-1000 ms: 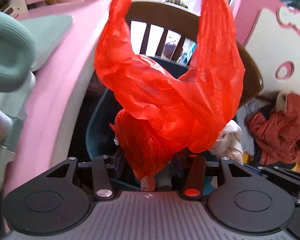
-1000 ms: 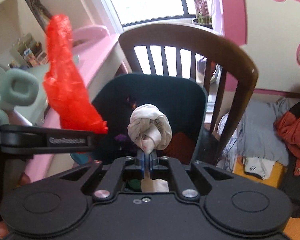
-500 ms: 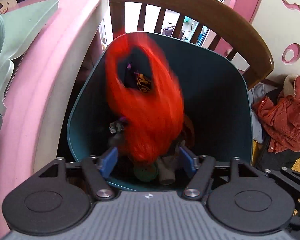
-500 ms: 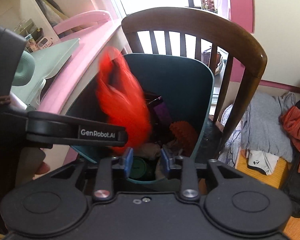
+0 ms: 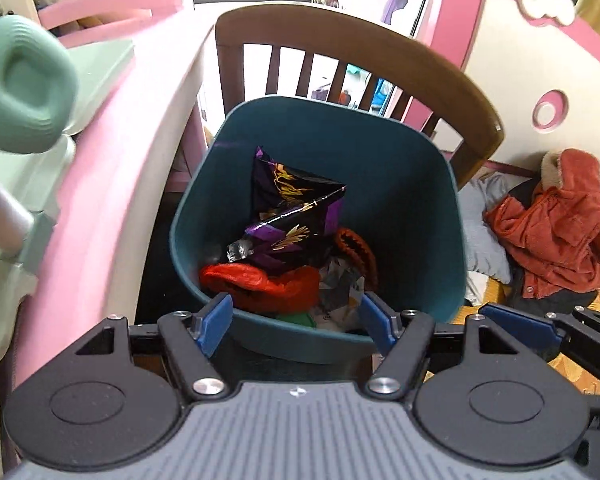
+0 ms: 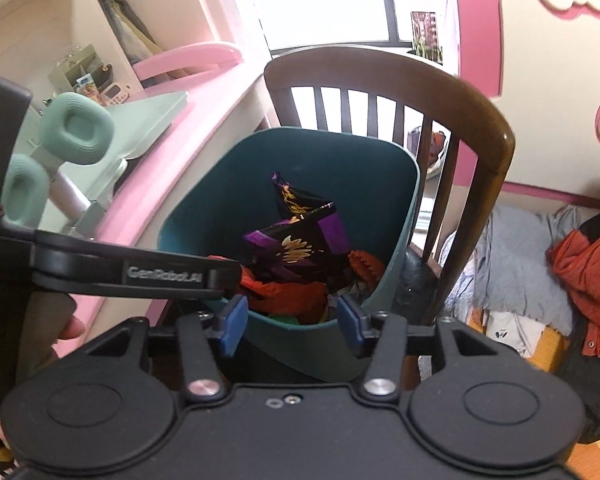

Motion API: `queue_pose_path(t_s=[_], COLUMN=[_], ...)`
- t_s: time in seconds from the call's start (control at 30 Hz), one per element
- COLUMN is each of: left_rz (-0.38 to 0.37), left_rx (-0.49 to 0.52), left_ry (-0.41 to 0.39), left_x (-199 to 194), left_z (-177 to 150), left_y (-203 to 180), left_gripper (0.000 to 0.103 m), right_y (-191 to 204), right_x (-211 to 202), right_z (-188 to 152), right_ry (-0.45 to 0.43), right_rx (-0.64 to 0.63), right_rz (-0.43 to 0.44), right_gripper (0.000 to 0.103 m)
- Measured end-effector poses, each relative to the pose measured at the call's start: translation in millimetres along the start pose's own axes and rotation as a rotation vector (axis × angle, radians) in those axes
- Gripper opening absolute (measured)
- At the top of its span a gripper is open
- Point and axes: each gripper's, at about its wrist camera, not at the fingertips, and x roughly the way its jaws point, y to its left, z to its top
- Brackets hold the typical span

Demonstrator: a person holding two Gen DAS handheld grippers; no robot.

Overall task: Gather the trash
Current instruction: 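Open both tools, dropping the red bag and tissue into the wastebasket, then lower both tools to the pink puff and wrappers on the floor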

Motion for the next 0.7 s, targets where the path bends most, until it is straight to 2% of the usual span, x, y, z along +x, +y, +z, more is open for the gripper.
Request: queue_pose_path(t_s=[0.2,0.37,0.47,0.7], left_rz=[-0.016,0.001,0.000,-0.001], left_rx=[0.021,0.052,0.050,0.070], left_ry=[-0.053,-0.088,-0.097,-0.110], left_x=[-35.3,-56.1,-63.7,-68.6], left_z=[-20.3,-43.2,-57.0,-99.8], left_y=[8.7,17.5,23.7,31.9], left_gripper=[0.070,0.073,0.073,0.079], right_y=[4.5,12.9,16.8,26.9], right_x=[-26.7,-41.3,-46.3,-47.3], right_z=[-12.1,-28.4,-39.9,-75.6], right_ry=[-0.031,-0.032,-0.026,-0.025], right_rx=[0.008,-0.025,-0.021,-0.034], right_rz=[0.018,0.019,0.044,0.085], right_gripper=[0.059,0.063,0.064,0.077])
